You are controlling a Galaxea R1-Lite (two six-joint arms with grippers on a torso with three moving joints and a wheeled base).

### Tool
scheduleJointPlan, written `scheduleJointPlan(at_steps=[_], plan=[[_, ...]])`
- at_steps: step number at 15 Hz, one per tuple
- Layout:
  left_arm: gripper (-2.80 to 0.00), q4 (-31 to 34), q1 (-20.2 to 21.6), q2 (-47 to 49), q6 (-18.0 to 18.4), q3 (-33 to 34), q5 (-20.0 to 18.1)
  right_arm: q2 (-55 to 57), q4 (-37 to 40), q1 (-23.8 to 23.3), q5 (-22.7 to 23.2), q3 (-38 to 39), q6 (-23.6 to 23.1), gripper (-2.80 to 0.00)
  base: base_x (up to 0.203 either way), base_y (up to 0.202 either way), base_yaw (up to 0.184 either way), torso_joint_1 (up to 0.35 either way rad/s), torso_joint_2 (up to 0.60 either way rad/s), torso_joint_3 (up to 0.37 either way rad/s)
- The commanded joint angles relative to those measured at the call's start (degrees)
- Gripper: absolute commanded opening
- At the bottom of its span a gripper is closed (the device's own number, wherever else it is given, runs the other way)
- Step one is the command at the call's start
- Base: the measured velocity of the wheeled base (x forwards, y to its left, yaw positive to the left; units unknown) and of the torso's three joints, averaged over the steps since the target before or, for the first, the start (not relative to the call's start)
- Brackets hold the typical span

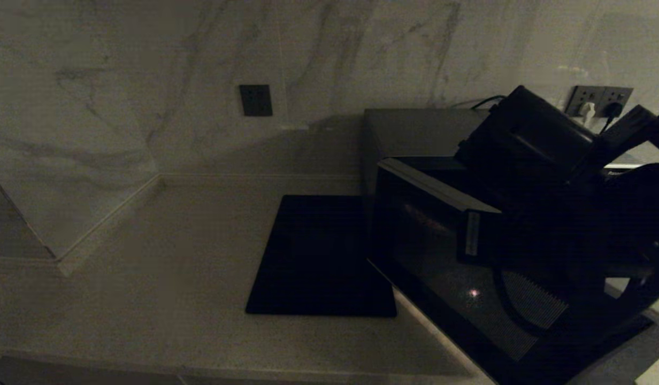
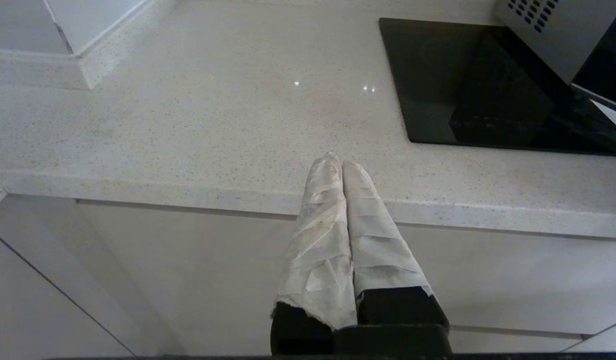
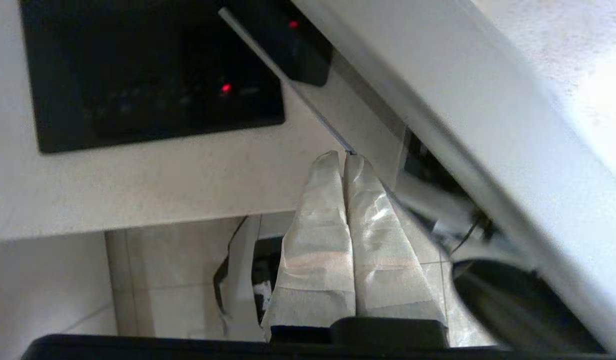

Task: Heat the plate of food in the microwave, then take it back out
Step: Close the microwave oven

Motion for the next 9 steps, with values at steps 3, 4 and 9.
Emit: scheduleJointPlan(at_steps=[3, 4, 9], plan=[[-2.8, 0.0, 0.0, 0.0, 0.0, 0.0, 0.0, -1.0, 0.1, -5.8, -0.2, 0.9, 0.3, -2.8, 0.0, 0.0, 0.0, 0.0, 0.0, 0.0], [-2.8, 0.0, 0.0, 0.0, 0.0, 0.0, 0.0, -1.0, -0.5, -7.8, -0.2, 0.9, 0.3, -2.8, 0.0, 0.0, 0.0, 0.0, 0.0, 0.0], [-2.8, -0.1, 0.0, 0.0, 0.0, 0.0, 0.0, -0.8, -2.8, -16.3, -0.1, 0.9, -0.3, -2.8, 0.0, 0.0, 0.0, 0.0, 0.0, 0.0]])
